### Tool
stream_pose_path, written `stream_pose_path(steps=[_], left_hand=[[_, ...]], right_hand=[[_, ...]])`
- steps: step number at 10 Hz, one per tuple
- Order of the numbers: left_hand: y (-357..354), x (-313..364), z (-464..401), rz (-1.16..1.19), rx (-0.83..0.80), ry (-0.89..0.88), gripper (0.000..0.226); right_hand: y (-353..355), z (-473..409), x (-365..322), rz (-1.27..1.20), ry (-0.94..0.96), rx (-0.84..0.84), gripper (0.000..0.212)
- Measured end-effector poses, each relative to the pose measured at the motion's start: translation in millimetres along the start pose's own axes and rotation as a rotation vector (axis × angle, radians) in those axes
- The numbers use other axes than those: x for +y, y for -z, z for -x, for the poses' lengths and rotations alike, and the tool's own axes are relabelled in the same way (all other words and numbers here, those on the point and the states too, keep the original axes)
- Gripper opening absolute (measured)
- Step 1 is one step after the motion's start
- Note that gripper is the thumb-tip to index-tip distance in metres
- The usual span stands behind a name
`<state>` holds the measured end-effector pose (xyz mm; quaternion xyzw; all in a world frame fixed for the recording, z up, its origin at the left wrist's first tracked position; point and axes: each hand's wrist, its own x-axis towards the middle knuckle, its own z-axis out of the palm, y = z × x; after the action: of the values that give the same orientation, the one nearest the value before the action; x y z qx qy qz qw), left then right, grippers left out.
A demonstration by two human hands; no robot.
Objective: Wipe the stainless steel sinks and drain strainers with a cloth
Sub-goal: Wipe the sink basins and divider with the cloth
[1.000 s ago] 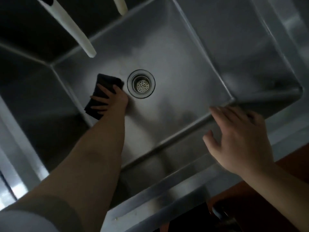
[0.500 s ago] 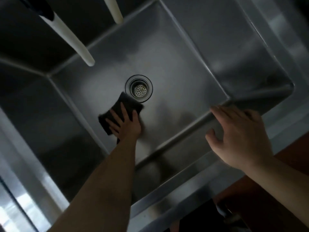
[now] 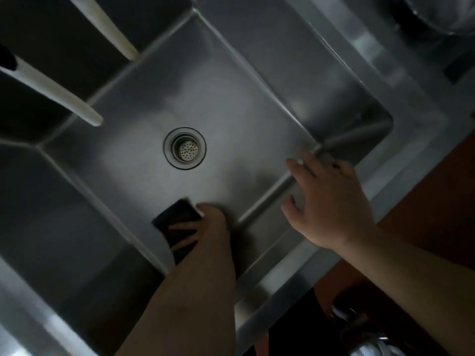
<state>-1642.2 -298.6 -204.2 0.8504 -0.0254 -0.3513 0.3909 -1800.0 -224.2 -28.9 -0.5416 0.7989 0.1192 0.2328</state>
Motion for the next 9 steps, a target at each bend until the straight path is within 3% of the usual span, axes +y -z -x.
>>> stream_pose_path(steps=[1,2,3,4,5,6,8,9], left_hand=[[-12.0,-21.0,10.5,-1.057,-0.402,-0.203,0.093],[-31.1,-39.4,-2.1,-1.413,-0.949,-0.998,0.075],[-40.2,-35.4,-16.5,-1.625,-1.270,-1.463,0.065],[-67.0,-19.8,-23.9,-1.684,-1.408,-1.709,0.065],[-88.0,-19.9,-6.7,-1.680,-1.397,-1.758,0.060],[-123.3,-29.7,33.7,-1.611,-1.371,-1.761,0.070],[-166.8,-22.5,42.1,-1.533,-1.322,-1.873,0.052],[-176.5,-10.0,32.5,-1.447,-1.308,-1.877,0.051]], right_hand=[[0.2,0.3,-0.9,-0.012,-0.005,-0.016,0.068],[4.5,1.2,-0.6,-0.045,-0.005,-0.019,0.066],[6.2,3.1,-2.4,-0.071,-0.002,-0.003,0.062],[6.0,3.2,-1.4,-0.093,-0.006,-0.010,0.061],[4.6,2.1,0.0,-0.101,0.012,0.011,0.059],[2.8,0.3,1.6,-0.099,0.021,0.031,0.062],[0.0,-1.1,3.0,-0.115,0.009,0.062,0.066],[6.3,-4.3,-0.8,0.018,0.010,-0.136,0.067]])
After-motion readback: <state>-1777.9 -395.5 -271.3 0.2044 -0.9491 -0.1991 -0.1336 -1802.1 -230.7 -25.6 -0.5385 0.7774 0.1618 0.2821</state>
